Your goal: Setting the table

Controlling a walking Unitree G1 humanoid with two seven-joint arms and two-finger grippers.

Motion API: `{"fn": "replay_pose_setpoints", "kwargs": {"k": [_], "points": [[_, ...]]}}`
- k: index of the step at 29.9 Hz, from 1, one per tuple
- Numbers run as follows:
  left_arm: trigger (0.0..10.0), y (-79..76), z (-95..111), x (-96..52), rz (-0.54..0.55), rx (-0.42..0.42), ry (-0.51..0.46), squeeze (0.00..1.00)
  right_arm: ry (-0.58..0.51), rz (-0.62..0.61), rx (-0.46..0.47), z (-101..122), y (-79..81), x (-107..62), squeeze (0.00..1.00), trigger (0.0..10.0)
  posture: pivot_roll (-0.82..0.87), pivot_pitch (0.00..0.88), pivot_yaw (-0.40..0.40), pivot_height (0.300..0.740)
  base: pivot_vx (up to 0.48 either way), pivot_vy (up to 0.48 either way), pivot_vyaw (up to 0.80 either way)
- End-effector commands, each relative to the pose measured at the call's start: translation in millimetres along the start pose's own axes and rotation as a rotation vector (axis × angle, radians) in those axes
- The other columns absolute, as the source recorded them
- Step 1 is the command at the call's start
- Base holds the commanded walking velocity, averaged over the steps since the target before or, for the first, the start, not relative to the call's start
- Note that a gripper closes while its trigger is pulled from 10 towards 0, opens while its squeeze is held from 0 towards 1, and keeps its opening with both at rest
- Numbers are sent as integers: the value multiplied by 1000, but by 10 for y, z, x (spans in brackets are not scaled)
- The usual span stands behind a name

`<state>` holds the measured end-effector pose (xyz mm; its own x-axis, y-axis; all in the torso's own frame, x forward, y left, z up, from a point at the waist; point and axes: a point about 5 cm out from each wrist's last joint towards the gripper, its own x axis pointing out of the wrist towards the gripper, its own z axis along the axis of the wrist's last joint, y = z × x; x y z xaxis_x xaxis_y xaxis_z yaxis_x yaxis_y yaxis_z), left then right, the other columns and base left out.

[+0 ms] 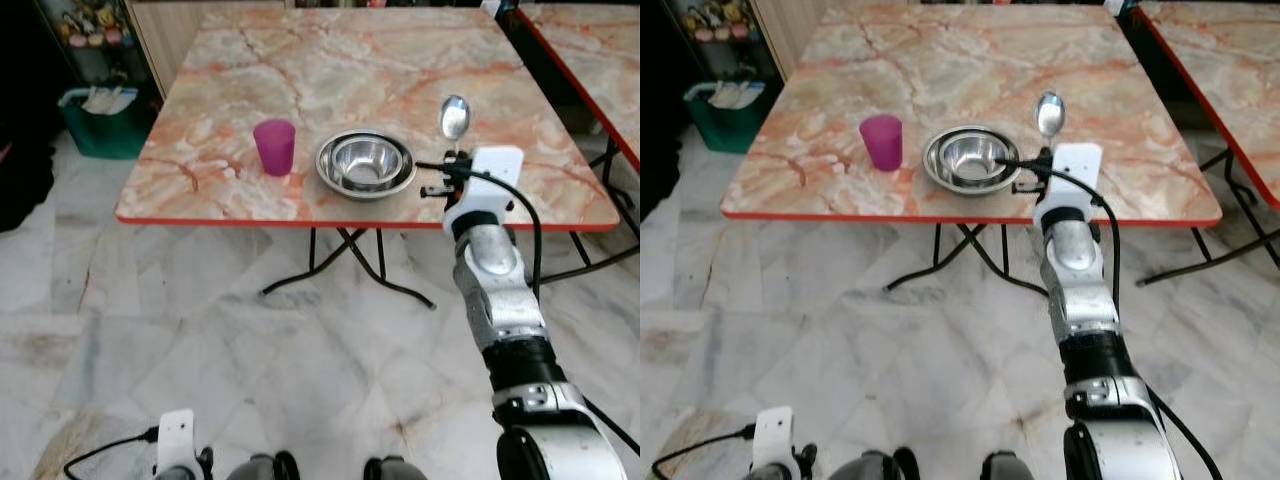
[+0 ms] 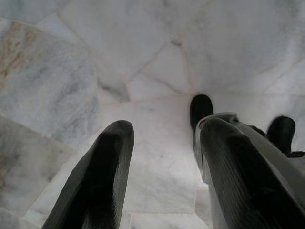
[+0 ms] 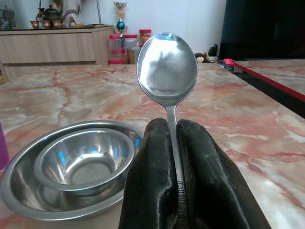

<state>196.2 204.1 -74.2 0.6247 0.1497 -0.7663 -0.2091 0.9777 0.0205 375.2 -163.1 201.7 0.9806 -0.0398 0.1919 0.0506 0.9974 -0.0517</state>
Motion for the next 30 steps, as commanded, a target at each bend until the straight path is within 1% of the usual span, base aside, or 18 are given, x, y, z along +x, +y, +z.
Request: {"fn": "replay_pose_setpoints", "kwargs": {"k": [1, 11, 15, 21, 30], "points": [[10000, 43, -101, -20, 16, 1, 31, 0, -9, 4, -1, 22, 22, -1, 0, 10000, 12, 174, 9, 711, 326, 0, 0], [10000, 43, -90, -20, 16, 1, 24, 0, -4, 14, -14, 14, 36, 2, 0, 10000, 14, 174, 7, 711, 395, 0, 0], [10000, 38, -78, -17, 16, 1, 21, 0, -2, 12, 1, 10, 38, 4, 0, 10000, 13, 174, 7, 711, 451, 0, 0], [10000, 35, -70, -16, 15, 2, 19, 0, 3, 5, -2, 8, 9, 11, 0, 10000, 14, 174, 7, 711, 456, 0, 0], [10000, 33, -70, -16, 14, -4, 17, 0, 2, 5, 2, 11, 17, 9, 0, 10000, 14, 174, 7, 711, 440, 0, 0]]}}
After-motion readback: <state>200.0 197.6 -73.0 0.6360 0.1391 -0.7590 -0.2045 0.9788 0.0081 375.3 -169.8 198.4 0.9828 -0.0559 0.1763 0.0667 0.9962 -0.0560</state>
